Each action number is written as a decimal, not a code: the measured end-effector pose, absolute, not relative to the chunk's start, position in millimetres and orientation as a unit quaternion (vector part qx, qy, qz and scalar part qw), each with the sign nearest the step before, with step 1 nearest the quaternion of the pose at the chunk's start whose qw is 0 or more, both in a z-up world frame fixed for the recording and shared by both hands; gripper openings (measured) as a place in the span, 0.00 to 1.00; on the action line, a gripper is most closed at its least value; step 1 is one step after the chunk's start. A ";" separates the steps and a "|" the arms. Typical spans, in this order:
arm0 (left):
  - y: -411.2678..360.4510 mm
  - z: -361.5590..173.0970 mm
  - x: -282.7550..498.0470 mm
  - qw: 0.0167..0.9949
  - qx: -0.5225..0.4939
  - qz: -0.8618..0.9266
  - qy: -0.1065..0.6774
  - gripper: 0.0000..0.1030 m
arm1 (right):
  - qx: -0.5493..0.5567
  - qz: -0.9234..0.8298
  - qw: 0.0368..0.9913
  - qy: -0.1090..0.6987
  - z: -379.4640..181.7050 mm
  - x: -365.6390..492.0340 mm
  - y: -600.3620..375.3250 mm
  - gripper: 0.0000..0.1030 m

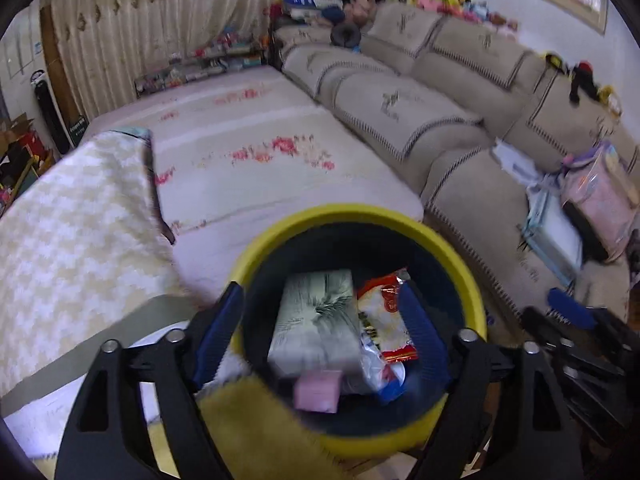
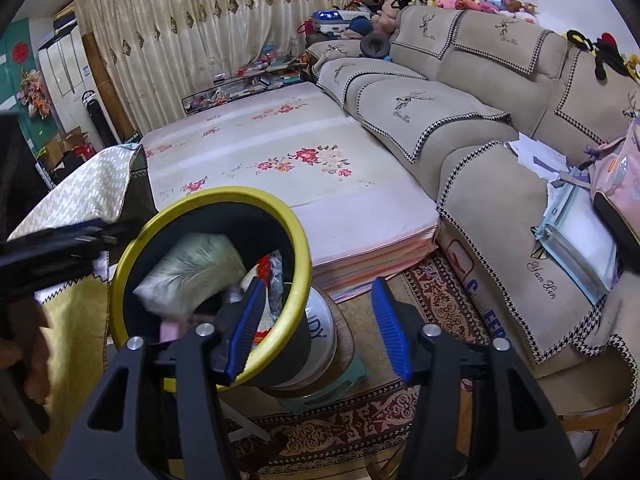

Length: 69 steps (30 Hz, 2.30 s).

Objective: Collect trash
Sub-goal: 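Carry the flower-printed box over the bin and open the left gripper, then grasp the brown plastic tray with the right gripper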

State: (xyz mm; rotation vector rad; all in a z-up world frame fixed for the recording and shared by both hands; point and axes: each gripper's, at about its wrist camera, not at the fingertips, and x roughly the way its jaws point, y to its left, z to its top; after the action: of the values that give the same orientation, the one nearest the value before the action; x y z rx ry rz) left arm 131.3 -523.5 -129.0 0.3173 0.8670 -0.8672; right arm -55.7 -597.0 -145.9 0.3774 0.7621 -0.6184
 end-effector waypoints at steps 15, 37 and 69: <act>-199.1 -26.1 93.2 0.919 0.043 -0.243 0.309 0.93 | 0.101 -0.139 0.902 0.396 -140.8 24.4 -471.3 0.51; 31.0 -46.3 77.4 0.951 -0.024 -0.058 0.303 0.93 | -0.014 0.166 0.906 0.388 -126.3 103.0 -137.3 0.51; -7.0 -57.5 103.4 0.941 -0.020 -0.102 0.321 0.93 | 0.056 0.014 0.891 0.451 -152.0 207.1 -300.1 0.52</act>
State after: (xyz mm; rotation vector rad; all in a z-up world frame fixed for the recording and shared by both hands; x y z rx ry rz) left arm 103.4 -7.0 -57.5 -0.0409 0.6544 -0.2086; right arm 207.1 -300.1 -152.0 0.1158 0.9354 0.0286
